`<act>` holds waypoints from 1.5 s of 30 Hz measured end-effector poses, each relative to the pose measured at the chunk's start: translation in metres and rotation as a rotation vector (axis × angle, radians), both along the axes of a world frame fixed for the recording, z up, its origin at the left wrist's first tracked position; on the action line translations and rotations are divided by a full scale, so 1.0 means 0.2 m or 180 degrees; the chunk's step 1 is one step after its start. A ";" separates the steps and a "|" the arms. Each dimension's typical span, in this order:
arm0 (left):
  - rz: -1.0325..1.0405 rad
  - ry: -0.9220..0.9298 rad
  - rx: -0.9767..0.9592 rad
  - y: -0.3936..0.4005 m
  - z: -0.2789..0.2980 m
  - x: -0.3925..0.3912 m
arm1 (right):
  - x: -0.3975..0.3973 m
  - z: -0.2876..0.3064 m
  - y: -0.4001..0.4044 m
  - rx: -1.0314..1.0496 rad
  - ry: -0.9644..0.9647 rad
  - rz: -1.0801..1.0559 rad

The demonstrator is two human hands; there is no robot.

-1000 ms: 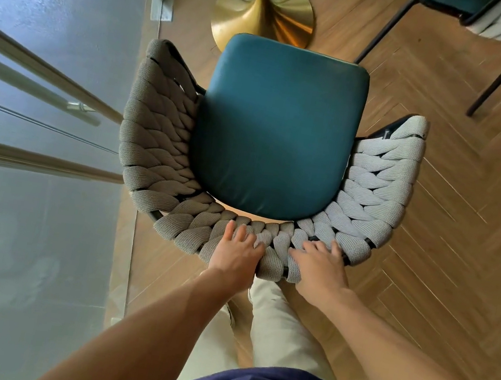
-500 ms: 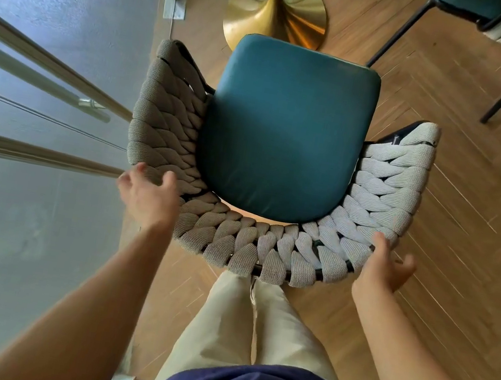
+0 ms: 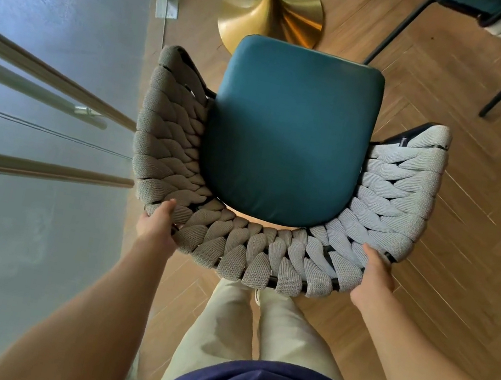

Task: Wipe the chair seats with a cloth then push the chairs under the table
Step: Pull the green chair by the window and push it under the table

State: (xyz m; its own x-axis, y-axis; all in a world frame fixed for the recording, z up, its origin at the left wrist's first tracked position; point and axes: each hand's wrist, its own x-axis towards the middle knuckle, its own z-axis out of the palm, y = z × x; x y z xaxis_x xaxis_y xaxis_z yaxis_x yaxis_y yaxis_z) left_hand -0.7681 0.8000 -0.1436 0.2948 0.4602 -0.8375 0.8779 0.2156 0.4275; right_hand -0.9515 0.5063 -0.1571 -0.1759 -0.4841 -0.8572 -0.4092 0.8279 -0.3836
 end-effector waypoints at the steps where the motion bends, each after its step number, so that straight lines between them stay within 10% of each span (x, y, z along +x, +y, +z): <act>1: 0.0009 -0.0048 -0.0006 0.00 0.00 -0.01 | 0.00 0.00 0.00 -0.0003 -0.0012 0.0013; 18: 0.0293 0.0038 0.0531 0.20 -0.03 -0.06 | 0.15 -0.06 0.02 0.0208 -0.0245 0.0360; 26: 0.0518 -0.0142 -0.0491 0.24 -0.05 -0.10 | 0.15 -0.11 0.14 0.0686 -0.0790 0.0141; 45: 0.0416 -0.0278 -0.0575 0.13 -0.09 0.29 | 0.49 -0.27 -0.14 0.0566 -0.0878 0.0383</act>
